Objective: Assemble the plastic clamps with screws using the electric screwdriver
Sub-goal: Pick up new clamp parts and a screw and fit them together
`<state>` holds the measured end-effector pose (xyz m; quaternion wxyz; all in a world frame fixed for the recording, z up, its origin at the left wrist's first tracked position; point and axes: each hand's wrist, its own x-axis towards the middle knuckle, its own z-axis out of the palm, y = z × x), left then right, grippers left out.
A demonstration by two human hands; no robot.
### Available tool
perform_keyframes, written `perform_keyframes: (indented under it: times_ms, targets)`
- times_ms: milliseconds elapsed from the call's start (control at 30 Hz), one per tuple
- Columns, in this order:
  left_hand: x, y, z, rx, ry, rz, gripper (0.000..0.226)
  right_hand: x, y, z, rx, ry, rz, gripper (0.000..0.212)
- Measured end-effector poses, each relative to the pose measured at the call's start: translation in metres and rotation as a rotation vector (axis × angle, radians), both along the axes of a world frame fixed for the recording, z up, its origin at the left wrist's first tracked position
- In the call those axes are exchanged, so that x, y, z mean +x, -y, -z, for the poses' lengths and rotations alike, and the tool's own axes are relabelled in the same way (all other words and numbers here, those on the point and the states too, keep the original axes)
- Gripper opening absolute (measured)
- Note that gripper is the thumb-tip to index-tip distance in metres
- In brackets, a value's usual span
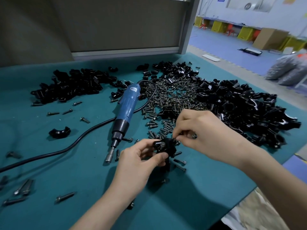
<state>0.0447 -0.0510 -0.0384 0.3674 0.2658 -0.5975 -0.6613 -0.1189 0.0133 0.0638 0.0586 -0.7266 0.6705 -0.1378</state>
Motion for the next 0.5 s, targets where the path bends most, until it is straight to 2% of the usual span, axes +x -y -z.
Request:
perform_keyframes:
  times_ms: [200,267,367,500]
  targets:
    - [-0.001,0.001,0.001,-0.023,0.017,0.004,0.027,0.004,0.002,0.000,0.053,-0.016,-0.083,0.008]
    - [-0.001,0.000,0.001,-0.027,0.013,0.011,0.028,0.003,0.003,0.001,0.029,0.148,-0.041,0.007]
    - [0.000,0.001,0.003,-0.047,0.030,0.005,0.030,-0.007,0.004,0.008,0.038,0.511,0.081,0.013]
    - [0.000,0.001,0.003,-0.072,0.078,0.003,0.031,-0.012,0.000,0.023,0.062,0.731,0.133,0.012]
